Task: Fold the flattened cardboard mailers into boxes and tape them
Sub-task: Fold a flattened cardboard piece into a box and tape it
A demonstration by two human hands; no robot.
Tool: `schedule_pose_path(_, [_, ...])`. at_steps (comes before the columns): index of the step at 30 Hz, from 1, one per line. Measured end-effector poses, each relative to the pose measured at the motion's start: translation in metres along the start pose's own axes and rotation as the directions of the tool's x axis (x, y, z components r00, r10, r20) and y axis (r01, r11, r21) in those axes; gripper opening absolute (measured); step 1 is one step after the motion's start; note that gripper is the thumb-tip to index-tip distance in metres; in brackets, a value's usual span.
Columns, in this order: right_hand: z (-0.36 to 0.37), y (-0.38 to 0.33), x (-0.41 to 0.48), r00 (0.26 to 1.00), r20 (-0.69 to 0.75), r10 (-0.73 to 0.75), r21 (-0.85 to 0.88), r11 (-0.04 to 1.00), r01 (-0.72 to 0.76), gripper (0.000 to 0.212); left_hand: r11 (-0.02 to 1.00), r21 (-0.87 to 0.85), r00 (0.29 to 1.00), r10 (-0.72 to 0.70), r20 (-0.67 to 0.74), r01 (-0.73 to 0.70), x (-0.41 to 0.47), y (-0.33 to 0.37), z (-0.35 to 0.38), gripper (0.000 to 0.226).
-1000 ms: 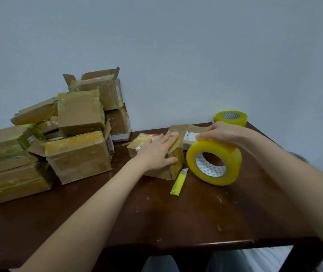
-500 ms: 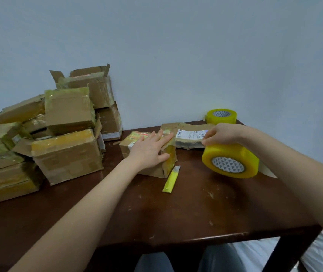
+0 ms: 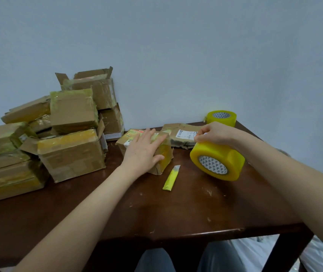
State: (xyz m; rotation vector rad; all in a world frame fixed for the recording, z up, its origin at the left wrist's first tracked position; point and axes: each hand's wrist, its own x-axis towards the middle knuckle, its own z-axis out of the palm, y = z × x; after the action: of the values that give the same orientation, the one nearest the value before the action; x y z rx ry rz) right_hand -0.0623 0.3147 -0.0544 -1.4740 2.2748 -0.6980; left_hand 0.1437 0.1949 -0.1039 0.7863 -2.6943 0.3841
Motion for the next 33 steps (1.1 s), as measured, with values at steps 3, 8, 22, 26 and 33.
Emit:
schedule_pose_path(3, [0.006, -0.002, 0.0, 0.999, -0.038, -0.019, -0.016, 1.0, 0.018, 0.016, 0.99, -0.012, 0.914, 0.125, -0.386, -0.14, -0.02, 0.024, 0.004, 0.023])
schedule_pose_path(8, [0.009, -0.004, -0.002, 0.998, -0.065, -0.019, -0.019, 1.0, 0.018, 0.018, 0.988, -0.008, 0.966, -0.147, 0.213, 0.152, -0.034, 0.062, 0.028, 0.044])
schedule_pose_path(22, [0.013, 0.0, 0.0, 0.994, -0.108, 0.018, -0.048, 0.999, -0.024, 0.015, 0.935, -0.215, 0.922, -0.326, -0.208, 0.282, -0.039, 0.034, -0.039, 0.028])
schedule_pose_path(26, [0.014, -0.004, -0.001, 0.992, -0.114, 0.051, -0.072, 0.996, -0.059, 0.014, 0.957, -0.215, 0.952, -0.238, -0.193, 0.195, -0.019, 0.044, -0.03, 0.028])
schedule_pose_path(33, [0.015, -0.004, -0.004, 0.992, -0.119, 0.047, -0.083, 0.995, -0.057, 0.013, 0.976, -0.136, 0.977, -0.186, -0.1, 0.172, -0.009, 0.048, -0.005, 0.022])
